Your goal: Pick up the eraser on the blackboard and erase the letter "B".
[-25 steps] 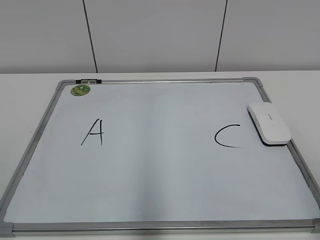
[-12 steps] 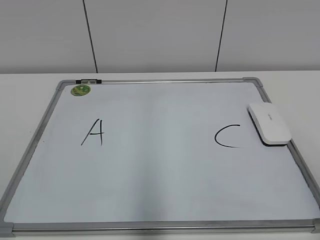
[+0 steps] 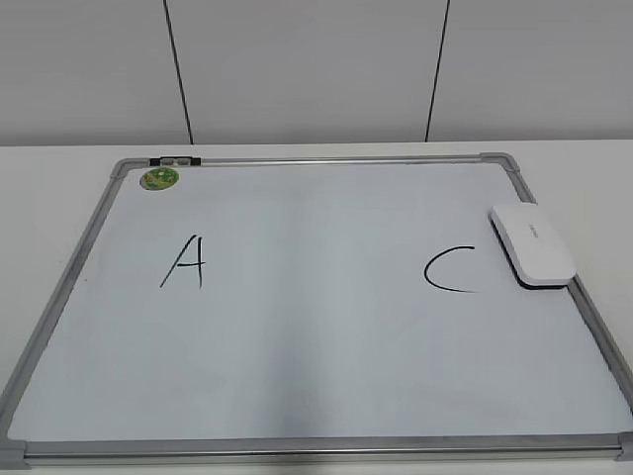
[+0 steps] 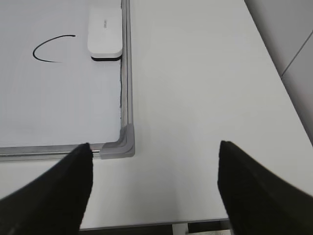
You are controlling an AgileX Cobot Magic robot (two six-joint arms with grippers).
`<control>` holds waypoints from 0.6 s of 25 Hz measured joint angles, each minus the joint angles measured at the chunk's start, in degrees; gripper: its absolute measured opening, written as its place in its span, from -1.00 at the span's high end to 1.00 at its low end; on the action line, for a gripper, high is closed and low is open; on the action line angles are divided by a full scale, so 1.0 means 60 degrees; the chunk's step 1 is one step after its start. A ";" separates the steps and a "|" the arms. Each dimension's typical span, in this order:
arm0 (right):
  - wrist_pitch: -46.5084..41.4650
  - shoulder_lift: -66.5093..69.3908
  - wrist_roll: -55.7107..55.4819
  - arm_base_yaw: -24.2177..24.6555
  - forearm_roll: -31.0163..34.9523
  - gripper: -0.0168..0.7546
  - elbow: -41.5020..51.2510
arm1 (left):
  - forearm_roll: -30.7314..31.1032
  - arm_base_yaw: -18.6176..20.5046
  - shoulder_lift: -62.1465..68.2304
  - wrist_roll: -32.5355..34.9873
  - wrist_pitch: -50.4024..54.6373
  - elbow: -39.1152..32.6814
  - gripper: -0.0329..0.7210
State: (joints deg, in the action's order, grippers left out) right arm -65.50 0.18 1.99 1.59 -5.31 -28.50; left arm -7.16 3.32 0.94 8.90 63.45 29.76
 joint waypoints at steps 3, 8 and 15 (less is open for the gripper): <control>-0.0018 -0.0183 0.0000 0.0000 0.0000 -0.58 0.0000 | 0.0000 0.0000 0.0000 0.0000 0.0000 0.0000 0.03; -0.0018 -0.0202 0.0000 0.0000 -0.0022 -0.58 0.0000 | 0.0000 0.0000 0.0000 0.0000 0.0000 0.0000 0.03; -0.0018 -0.0202 0.0000 0.0000 -0.0022 -0.58 0.0000 | 0.0000 0.0000 0.0000 0.0000 0.0000 0.0000 0.09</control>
State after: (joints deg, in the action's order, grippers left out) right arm -65.61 -1.03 1.99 1.59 -5.44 -28.50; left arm -7.16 3.32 0.94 8.90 63.45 29.76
